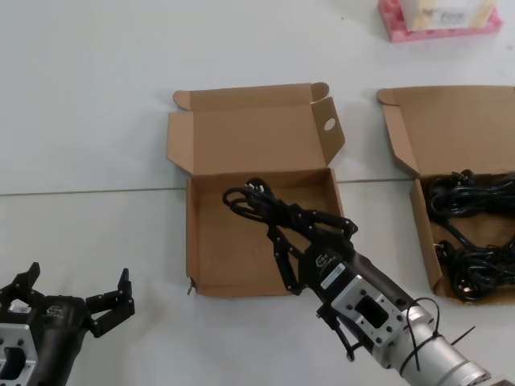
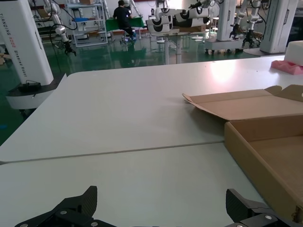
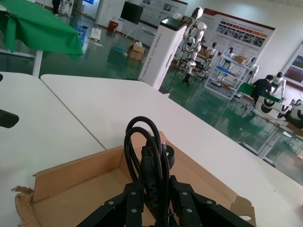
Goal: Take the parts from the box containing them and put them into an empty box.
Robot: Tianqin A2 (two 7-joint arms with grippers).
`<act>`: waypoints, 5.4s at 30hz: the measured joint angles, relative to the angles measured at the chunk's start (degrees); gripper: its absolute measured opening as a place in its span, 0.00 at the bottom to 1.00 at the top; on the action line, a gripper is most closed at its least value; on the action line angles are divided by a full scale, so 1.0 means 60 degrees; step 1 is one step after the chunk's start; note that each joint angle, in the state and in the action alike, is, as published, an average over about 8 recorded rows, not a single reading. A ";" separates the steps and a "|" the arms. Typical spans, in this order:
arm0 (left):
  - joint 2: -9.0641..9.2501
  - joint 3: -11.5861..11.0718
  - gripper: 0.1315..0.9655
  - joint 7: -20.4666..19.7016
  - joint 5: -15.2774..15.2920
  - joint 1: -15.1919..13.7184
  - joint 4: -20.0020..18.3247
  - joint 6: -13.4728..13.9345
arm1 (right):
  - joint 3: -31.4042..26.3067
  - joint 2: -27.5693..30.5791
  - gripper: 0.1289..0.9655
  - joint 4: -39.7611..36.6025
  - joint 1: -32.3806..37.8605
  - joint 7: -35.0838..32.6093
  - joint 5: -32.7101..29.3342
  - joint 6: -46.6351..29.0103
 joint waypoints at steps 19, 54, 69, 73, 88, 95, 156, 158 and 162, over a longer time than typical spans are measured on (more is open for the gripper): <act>0.0000 0.0000 1.00 0.0000 0.0000 0.0000 0.0000 0.0000 | -0.0027 -0.0006 0.26 -0.0034 0.0032 0.0000 0.0007 0.0012; 0.0000 0.0000 1.00 0.0000 0.0000 0.0000 0.0000 0.0000 | 0.1581 -0.0066 0.91 0.0147 -0.1053 0.0000 0.2956 0.0223; 0.0000 0.0000 1.00 0.0000 -0.0001 0.0000 0.0000 0.0000 | 0.2568 -0.0102 1.00 0.0257 -0.1718 0.0000 0.4767 0.0354; 0.0000 0.0000 1.00 0.0000 -0.0001 0.0000 0.0000 0.0000 | 0.2828 -0.0112 1.00 0.0287 -0.1893 0.0000 0.5245 0.0388; 0.0000 0.0000 1.00 0.0000 -0.0001 0.0000 0.0000 0.0000 | 0.3797 -0.0148 1.00 0.0396 -0.2547 0.0000 0.7018 0.0516; 0.0000 0.0000 1.00 0.0001 -0.0001 0.0000 0.0000 0.0000 | 0.4266 -0.0165 1.00 0.0448 -0.2865 0.0000 0.7882 0.0578; 0.0000 0.0000 1.00 0.0001 -0.0002 0.0000 0.0000 0.0000 | 0.4719 -0.0182 1.00 0.0499 -0.3168 0.0000 0.8716 0.0638; 0.0000 0.0000 1.00 0.0001 -0.0002 0.0000 0.0000 0.0000 | 0.4719 -0.0182 1.00 0.0499 -0.3168 0.0000 0.8716 0.0638; 0.0000 0.0000 1.00 0.0001 -0.0002 0.0000 0.0000 0.0000 | 0.4719 -0.0182 1.00 0.0499 -0.3168 0.0000 0.8716 0.0638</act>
